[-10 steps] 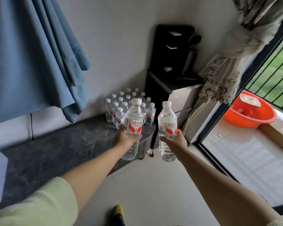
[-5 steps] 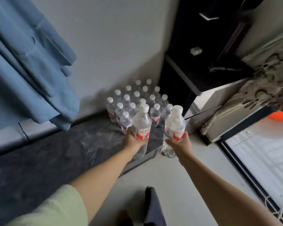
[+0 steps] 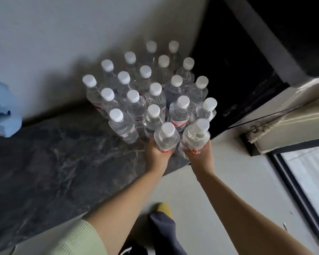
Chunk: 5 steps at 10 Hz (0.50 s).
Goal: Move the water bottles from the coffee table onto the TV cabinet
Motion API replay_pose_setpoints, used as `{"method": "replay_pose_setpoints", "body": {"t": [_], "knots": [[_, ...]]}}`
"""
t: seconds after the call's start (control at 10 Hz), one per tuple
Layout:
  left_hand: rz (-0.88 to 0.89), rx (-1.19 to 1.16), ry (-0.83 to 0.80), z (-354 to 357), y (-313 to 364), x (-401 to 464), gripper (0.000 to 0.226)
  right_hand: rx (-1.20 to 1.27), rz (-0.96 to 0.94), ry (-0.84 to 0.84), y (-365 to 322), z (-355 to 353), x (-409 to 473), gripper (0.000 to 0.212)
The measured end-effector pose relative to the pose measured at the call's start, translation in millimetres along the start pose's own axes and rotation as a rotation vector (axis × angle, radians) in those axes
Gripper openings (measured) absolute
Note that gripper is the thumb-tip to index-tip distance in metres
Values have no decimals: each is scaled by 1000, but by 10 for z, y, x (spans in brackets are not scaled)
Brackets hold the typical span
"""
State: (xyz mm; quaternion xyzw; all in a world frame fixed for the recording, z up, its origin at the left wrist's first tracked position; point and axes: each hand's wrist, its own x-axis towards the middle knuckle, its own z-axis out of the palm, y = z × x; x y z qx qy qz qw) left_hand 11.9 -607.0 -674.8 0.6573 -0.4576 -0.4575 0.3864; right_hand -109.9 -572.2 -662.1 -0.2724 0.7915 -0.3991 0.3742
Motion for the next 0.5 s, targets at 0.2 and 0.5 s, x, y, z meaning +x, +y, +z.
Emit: {"method": "replay_pose_setpoints", "body": {"t": [0.2,0.5], "knots": [[201,107,121,141,-345,35,60,-43,-30,33,97,342,189,57],[185,32,-134,-25,-472,139,76,-60,-99,-69,264,327,265,82]]}}
